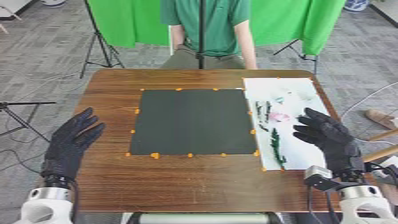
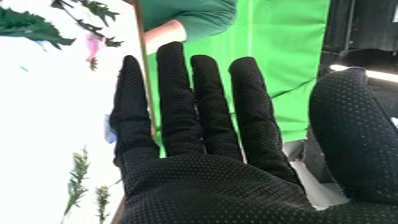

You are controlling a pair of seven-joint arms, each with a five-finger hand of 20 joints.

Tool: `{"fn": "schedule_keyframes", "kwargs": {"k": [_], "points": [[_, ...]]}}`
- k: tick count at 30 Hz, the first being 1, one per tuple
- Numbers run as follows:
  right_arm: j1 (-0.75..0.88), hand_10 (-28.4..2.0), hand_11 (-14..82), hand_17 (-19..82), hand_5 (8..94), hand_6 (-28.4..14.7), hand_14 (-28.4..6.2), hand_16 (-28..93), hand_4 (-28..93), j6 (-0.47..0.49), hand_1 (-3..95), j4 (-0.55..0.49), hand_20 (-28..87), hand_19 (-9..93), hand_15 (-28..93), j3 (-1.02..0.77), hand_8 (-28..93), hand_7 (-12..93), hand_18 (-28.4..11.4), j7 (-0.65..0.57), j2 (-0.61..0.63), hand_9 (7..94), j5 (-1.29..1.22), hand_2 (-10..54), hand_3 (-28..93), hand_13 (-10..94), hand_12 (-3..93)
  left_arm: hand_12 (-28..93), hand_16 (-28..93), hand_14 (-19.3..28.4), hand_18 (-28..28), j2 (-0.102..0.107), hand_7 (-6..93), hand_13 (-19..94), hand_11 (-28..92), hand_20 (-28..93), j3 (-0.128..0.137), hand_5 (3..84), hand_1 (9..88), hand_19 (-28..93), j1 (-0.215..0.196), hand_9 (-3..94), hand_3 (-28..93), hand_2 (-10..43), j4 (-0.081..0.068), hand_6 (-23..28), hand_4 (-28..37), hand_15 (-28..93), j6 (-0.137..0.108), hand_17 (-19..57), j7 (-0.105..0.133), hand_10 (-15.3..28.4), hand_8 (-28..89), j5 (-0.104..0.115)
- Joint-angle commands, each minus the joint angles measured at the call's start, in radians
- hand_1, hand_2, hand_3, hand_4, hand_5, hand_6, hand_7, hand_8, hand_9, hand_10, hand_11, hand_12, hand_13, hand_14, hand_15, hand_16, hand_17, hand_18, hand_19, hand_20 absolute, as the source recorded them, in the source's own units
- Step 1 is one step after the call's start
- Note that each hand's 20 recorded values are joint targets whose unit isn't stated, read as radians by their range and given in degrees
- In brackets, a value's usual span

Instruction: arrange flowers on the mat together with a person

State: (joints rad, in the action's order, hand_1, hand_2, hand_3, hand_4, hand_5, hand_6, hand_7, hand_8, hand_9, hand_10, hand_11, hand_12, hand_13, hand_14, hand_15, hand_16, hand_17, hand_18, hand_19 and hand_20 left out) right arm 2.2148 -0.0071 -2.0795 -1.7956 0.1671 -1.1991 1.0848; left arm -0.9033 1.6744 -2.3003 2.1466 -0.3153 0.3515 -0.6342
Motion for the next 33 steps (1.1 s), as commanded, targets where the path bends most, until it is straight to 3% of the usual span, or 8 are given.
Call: {"fn": "schedule_keyframes", "kwargs": {"k": [1, 7, 13, 18, 22, 26, 29, 33], "points": [[0.004, -14.8, 15.3, 14, 42.4, -2.8, -13.2, 23, -26, -0.026, 16.8, 0.002, 25, 50, 29, 0.015, -13, 21, -21.9, -0.006, 0.014, 43.3, -0.017, 9.0, 89, 40, 20.8, 13, -2, 17.2, 22.6, 0.004, 17.2, 31, 27, 4, 0.005, 39.7, 29.9, 51, -0.023, 32.3, 70, 2.9, -0.004, 3.7, -24.6, 30, 0.002, -1.9, -0.003, 13.5, -9, 0.005], [0.001, -14.8, 15.3, 14, 42.3, -2.8, -13.2, 23, -26, -0.055, 16.8, -0.002, 25, 50, 29, 0.024, -13, 21, -21.9, -0.009, 0.031, 43.3, -0.021, 9.0, 89, 40, 20.7, 13, -2, 17.1, 22.5, 0.015, 17.3, 31, 27, 4, -0.009, 39.8, 29.9, 51, 0.010, 32.3, 70, 2.8, -0.013, 3.7, -24.6, 30, 0.017, -1.9, -0.012, 13.5, -9, -0.013], [-0.047, -14.8, 15.3, 14, 42.3, -2.9, -13.2, 23, -26, -0.093, 16.8, 0.005, 25, 50, 29, 0.080, -13, 21, -21.8, -0.025, 0.051, 43.2, -0.008, 9.1, 89, 40, 20.7, 13, -2, 17.1, 22.5, 0.001, 17.1, 31, 27, 4, 0.009, 39.7, 29.9, 51, -0.032, 32.3, 70, 2.9, 0.000, 3.7, -24.6, 30, 0.008, -1.9, -0.016, 13.4, -9, -0.007], [-0.047, -14.8, 15.3, 14, 42.3, -2.8, -13.3, 23, -25, -0.127, 16.8, 0.005, 25, 50, 29, 0.082, -13, 21, -21.8, -0.033, 0.060, 43.3, -0.016, 9.1, 89, 40, 20.7, 13, -2, 17.1, 22.5, 0.012, 17.1, 31, 27, 4, -0.002, 39.8, 29.9, 51, -0.003, 32.4, 70, 2.9, -0.007, 3.7, -24.6, 30, 0.015, -1.9, -0.016, 13.5, -9, -0.017], [-0.051, -14.8, 15.5, 14, 42.4, -2.8, -13.4, 23, -25, -0.101, 16.8, 0.003, 25, 50, 29, 0.093, -13, 21, -21.8, -0.049, 0.050, 43.4, 0.024, 9.2, 89, 40, 20.7, 13, -2, 17.1, 22.4, 0.000, 17.1, 31, 27, 4, 0.001, 39.8, 29.9, 51, -0.027, 32.3, 70, 2.9, -0.001, 3.7, -24.5, 30, 0.008, -1.9, -0.015, 13.5, -9, -0.004], [-0.055, -14.9, 15.5, 14, 42.5, -2.8, -13.4, 23, -25, -0.158, 16.7, 0.005, 25, 50, 29, 0.097, -13, 21, -21.9, -0.046, 0.070, 43.6, 0.010, 9.3, 89, 40, 20.6, 13, -2, 17.1, 22.5, 0.011, 17.2, 31, 27, 4, -0.020, 39.7, 29.8, 51, 0.009, 32.4, 70, 2.8, -0.013, 3.7, -24.6, 30, 0.018, -1.9, -0.010, 13.6, -9, -0.014], [-0.072, -15.0, 15.6, 14, 42.8, -2.8, -13.4, 22, -25, -0.142, 16.7, 0.012, 25, 50, 29, 0.111, -13, 21, -21.9, -0.040, 0.056, 43.9, 0.002, 9.3, 89, 40, 20.6, 13, -2, 17.1, 22.5, 0.032, 17.2, 31, 27, 5, -0.005, 39.7, 29.9, 51, 0.001, 32.3, 70, 2.9, -0.011, 3.7, -24.7, 30, 0.006, -2.1, -0.007, 13.5, -9, -0.006], [-0.076, -14.9, 15.6, 14, 42.9, -2.8, -13.3, 22, -25, -0.076, 16.8, 0.013, 25, 50, 29, 0.108, -13, 21, -21.8, -0.053, 0.048, 43.9, 0.003, 9.3, 89, 41, 20.6, 13, -2, 17.2, 22.5, 0.013, 17.2, 31, 27, 5, 0.014, 39.8, 29.9, 51, -0.034, 32.4, 70, 2.9, 0.002, 3.7, -24.7, 30, 0.000, -2.1, 0.004, 13.6, -9, 0.015]]}}
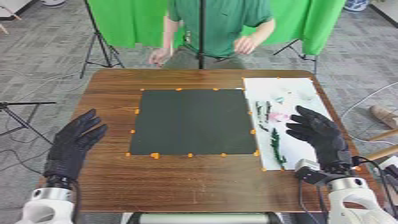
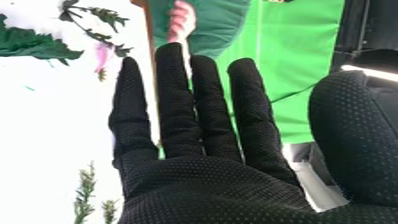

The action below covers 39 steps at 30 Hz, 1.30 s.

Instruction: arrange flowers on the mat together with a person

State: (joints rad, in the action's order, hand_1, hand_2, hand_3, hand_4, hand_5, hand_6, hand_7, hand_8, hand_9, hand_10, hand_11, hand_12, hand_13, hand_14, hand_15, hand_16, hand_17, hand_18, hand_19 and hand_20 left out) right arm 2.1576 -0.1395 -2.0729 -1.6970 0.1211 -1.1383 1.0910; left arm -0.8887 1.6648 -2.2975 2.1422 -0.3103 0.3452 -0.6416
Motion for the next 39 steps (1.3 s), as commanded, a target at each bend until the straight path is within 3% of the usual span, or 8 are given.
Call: {"fn": "schedule_keyframes", "kwargs": {"k": [1, 5, 8, 13, 15, 20, 27, 39], "points": [[-0.018, -14.9, 15.6, 14, 42.9, -2.8, -13.3, 22, -25, 0.037, 16.8, 0.003, 25, 50, 29, 0.015, -13, 21, -21.8, -0.002, -0.004, 43.9, 0.000, 9.4, 89, 41, 20.6, 13, -2, 17.1, 22.6, -0.008, 17.2, 31, 27, 5, 0.017, 39.8, 29.9, 51, -0.032, 32.4, 70, 2.9, 0.006, 3.7, -24.7, 30, -0.004, -2.1, 0.013, 13.6, -9, 0.023], [-0.024, -15.0, 15.7, 14, 43.8, -3.0, -13.3, 22, -25, 0.019, 16.8, 0.008, 25, 50, 29, 0.019, -13, 21, -21.8, 0.001, -0.008, 44.6, -0.046, 9.5, 89, 41, 20.6, 13, -2, 17.2, 22.5, -0.003, 17.1, 31, 27, 5, 0.010, 39.9, 29.8, 51, -0.017, 32.5, 70, 3.1, 0.001, 3.7, -24.8, 31, 0.010, -2.1, 0.005, 13.6, -9, 0.017], [-0.031, -15.0, 15.6, 14, 44.1, -3.0, -13.4, 22, -25, 0.019, 16.8, 0.005, 25, 50, 29, 0.032, -13, 21, -21.8, -0.016, -0.004, 44.7, -0.029, 9.6, 89, 41, 20.5, 13, -2, 17.2, 22.5, -0.014, 17.2, 31, 27, 5, 0.006, 39.8, 29.7, 51, -0.030, 32.6, 70, 3.1, 0.004, 3.6, -24.7, 31, -0.009, -2.1, 0.018, 13.6, -9, 0.035], [0.013, -15.0, 15.5, 14, 44.0, -2.9, -13.4, 22, -25, -0.006, 16.7, -0.006, 25, 50, 30, -0.014, -13, 21, -21.8, 0.014, 0.000, 44.7, -0.041, 9.6, 89, 41, 20.5, 13, -2, 17.3, 22.5, -0.015, 17.1, 31, 27, 5, -0.012, 39.9, 29.8, 51, 0.009, 32.7, 70, 3.1, -0.009, 3.7, -24.7, 31, 0.012, -2.1, 0.000, 13.6, -9, 0.018], [0.005, -15.0, 15.6, 14, 44.1, -2.9, -13.5, 22, -25, -0.011, 16.7, -0.003, 25, 50, 30, -0.012, -13, 21, -21.8, 0.022, -0.006, 44.7, -0.046, 9.6, 89, 41, 20.5, 13, -2, 17.3, 22.5, -0.012, 17.1, 31, 27, 5, -0.007, 39.9, 29.9, 51, 0.014, 32.8, 69, 3.2, -0.008, 3.7, -24.8, 31, 0.014, -2.1, -0.008, 13.6, -9, 0.008], [0.002, -15.0, 15.6, 14, 44.1, -3.0, -13.4, 22, -25, 0.025, 16.8, -0.002, 25, 50, 30, -0.016, -13, 21, -21.9, 0.025, -0.013, 44.7, -0.028, 9.6, 89, 41, 20.5, 13, -2, 17.2, 22.5, -0.024, 17.2, 31, 27, 5, 0.008, 39.9, 29.7, 51, -0.022, 32.7, 70, 3.2, 0.002, 3.7, -24.7, 31, -0.003, -2.1, -0.002, 13.6, -9, 0.025], [0.025, -15.1, 15.6, 14, 44.0, -2.9, -13.5, 22, -25, 0.033, 16.8, -0.007, 25, 50, 30, -0.040, -13, 21, -21.8, 0.033, -0.016, 44.6, -0.034, 9.7, 89, 41, 20.5, 13, -2, 17.3, 22.5, -0.012, 17.1, 31, 27, 5, 0.001, 39.9, 29.7, 51, 0.001, 32.9, 70, 3.2, -0.007, 3.7, -24.8, 31, 0.009, -2.1, -0.003, 13.6, -9, 0.015], [0.056, -15.1, 15.7, 14, 44.1, -3.0, -13.5, 22, -25, 0.075, 16.8, -0.011, 25, 50, 30, -0.086, -13, 21, -21.8, 0.040, -0.038, 44.6, -0.036, 9.7, 89, 41, 20.5, 13, -2, 17.3, 22.5, -0.019, 17.2, 31, 27, 5, 0.000, 39.9, 29.7, 51, 0.005, 33.1, 70, 3.3, -0.011, 3.6, -24.8, 31, 0.013, -2.2, -0.011, 13.6, -9, 0.012]]}}
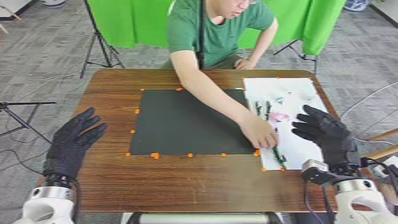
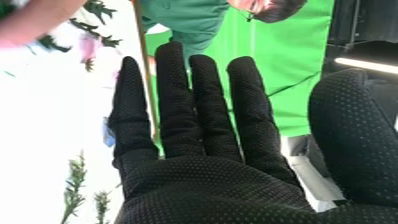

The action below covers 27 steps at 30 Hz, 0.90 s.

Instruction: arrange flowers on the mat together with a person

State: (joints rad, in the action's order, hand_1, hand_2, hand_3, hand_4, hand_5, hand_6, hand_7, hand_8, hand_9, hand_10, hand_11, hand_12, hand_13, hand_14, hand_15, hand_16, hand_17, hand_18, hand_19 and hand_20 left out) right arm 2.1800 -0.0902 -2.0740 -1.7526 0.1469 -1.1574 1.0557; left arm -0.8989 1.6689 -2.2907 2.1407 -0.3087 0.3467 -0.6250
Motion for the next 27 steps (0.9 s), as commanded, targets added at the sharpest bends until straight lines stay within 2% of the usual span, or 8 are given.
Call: {"fn": "schedule_keyframes", "kwargs": {"k": [1, 7, 11, 27], "points": [[0.035, -15.1, 15.7, 14, 44.1, -2.9, -13.5, 22, -25, 0.027, 16.9, -0.010, 25, 50, 30, -0.033, -13, 21, -21.8, 0.017, -0.022, 44.6, 0.000, 9.7, 89, 41, 20.5, 13, -2, 17.3, 22.5, -0.009, 17.2, 31, 27, 5, -0.005, 39.8, 29.6, 51, -0.003, 33.1, 70, 3.2, -0.009, 3.6, -24.8, 31, 0.009, -2.2, -0.011, 13.6, -9, -0.003], [0.047, -15.0, 15.7, 14, 44.1, -3.0, -13.5, 22, -25, 0.059, 16.9, -0.013, 24, 50, 30, -0.052, -13, 21, -21.8, 0.016, -0.038, 44.6, 0.004, 9.8, 89, 41, 20.5, 13, -2, 17.3, 22.5, -0.011, 17.1, 31, 27, 5, -0.001, 39.8, 29.6, 51, -0.014, 33.2, 70, 3.3, -0.007, 3.7, -25.1, 31, 0.006, -2.2, -0.009, 13.6, -9, 0.009], [0.052, -15.1, 15.7, 14, 44.1, -3.1, -13.5, 22, -25, 0.050, 16.9, -0.014, 24, 50, 30, -0.053, -13, 21, -21.8, 0.019, -0.036, 44.6, 0.000, 9.8, 89, 41, 20.5, 13, -2, 17.3, 22.6, -0.012, 17.1, 31, 27, 5, -0.004, 39.9, 29.4, 51, -0.005, 33.3, 70, 3.4, -0.011, 3.6, -25.1, 32, 0.014, -2.2, -0.014, 13.7, -9, 0.002], [0.057, -15.0, 15.7, 14, 44.1, -3.0, -13.5, 22, -25, 0.069, 16.8, -0.013, 24, 50, 30, -0.065, -13, 21, -21.8, 0.016, -0.048, 44.6, 0.004, 9.9, 89, 41, 20.5, 13, -2, 17.4, 22.6, -0.015, 17.1, 32, 27, 5, -0.003, 39.8, 29.2, 51, -0.007, 33.4, 70, 3.6, -0.009, 3.7, -25.3, 32, 0.009, -2.3, -0.016, 13.7, -9, 0.000]]}}
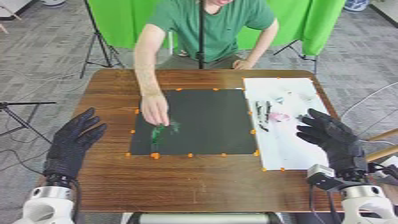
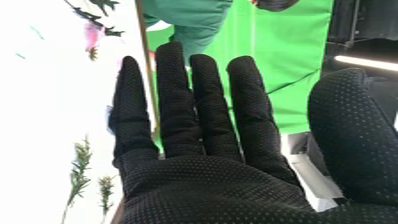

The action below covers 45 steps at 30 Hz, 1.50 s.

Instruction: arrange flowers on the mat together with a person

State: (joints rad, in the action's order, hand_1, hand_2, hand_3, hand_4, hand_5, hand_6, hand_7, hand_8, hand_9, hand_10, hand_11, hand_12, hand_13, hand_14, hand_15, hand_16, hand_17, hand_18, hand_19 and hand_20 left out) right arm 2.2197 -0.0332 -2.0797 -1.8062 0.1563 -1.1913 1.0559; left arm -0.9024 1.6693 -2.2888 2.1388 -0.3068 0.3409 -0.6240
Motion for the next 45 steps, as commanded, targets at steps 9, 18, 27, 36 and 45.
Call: {"fn": "schedule_keyframes", "kwargs": {"k": [9, 18, 27, 36, 45], "points": [[0.021, -14.9, 15.7, 14, 44.1, -3.0, -13.5, 22, -25, 0.014, 16.9, -0.008, 24, 50, 30, -0.012, -13, 21, -21.8, 0.010, -0.015, 44.5, 0.005, 9.9, 89, 41, 20.5, 13, -2, 17.4, 22.6, -0.012, 17.2, 32, 27, 5, -0.002, 39.8, 29.3, 51, -0.012, 33.4, 70, 3.6, -0.007, 3.7, -25.2, 32, 0.008, -2.3, -0.011, 13.7, -9, -0.002], [0.008, -15.0, 15.6, 14, 44.1, -3.1, -13.5, 22, -25, 0.002, 16.8, -0.005, 24, 50, 30, 0.004, -13, 21, -21.8, 0.005, -0.004, 44.6, 0.004, 10.0, 89, 41, 20.5, 13, -2, 17.3, 22.6, -0.013, 16.9, 32, 27, 5, -0.001, 39.8, 29.2, 51, -0.012, 33.4, 70, 3.5, -0.009, 3.8, -25.4, 32, 0.007, -2.3, -0.012, 13.7, -9, -0.002], [0.004, -15.0, 15.7, 14, 44.0, -3.0, -13.5, 22, -25, -0.018, 16.7, -0.006, 24, 50, 30, 0.012, -13, 21, -21.8, 0.008, 0.009, 44.6, 0.002, 10.0, 89, 41, 20.5, 13, -2, 17.4, 22.6, -0.011, 17.1, 32, 27, 5, -0.001, 39.9, 29.2, 51, -0.011, 33.4, 70, 3.5, -0.010, 3.7, -25.4, 32, 0.007, -2.3, -0.009, 13.7, -9, -0.001], [-0.005, -15.0, 15.7, 14, 44.1, -3.1, -13.5, 22, -25, -0.026, 16.7, -0.005, 24, 50, 30, 0.023, -13, 21, -21.8, 0.005, 0.017, 44.5, 0.002, 10.0, 89, 41, 20.5, 13, -2, 17.3, 22.6, -0.011, 17.1, 32, 27, 5, -0.002, 39.8, 29.1, 51, -0.012, 33.5, 70, 3.6, -0.007, 3.7, -25.4, 32, 0.006, -2.3, -0.005, 13.8, -9, -0.002], [-0.016, -15.0, 15.7, 14, 44.0, -3.0, -13.5, 22, -25, -0.031, 16.8, -0.002, 24, 50, 30, 0.028, -13, 21, -21.8, 0.005, 0.020, 44.5, 0.003, 9.9, 89, 41, 20.5, 13, -2, 17.3, 22.6, -0.011, 17.2, 32, 27, 5, 0.000, 39.7, 29.2, 51, -0.013, 33.5, 70, 3.6, -0.006, 3.6, -25.4, 32, 0.002, -2.3, 0.000, 13.8, -9, 0.002]]}}
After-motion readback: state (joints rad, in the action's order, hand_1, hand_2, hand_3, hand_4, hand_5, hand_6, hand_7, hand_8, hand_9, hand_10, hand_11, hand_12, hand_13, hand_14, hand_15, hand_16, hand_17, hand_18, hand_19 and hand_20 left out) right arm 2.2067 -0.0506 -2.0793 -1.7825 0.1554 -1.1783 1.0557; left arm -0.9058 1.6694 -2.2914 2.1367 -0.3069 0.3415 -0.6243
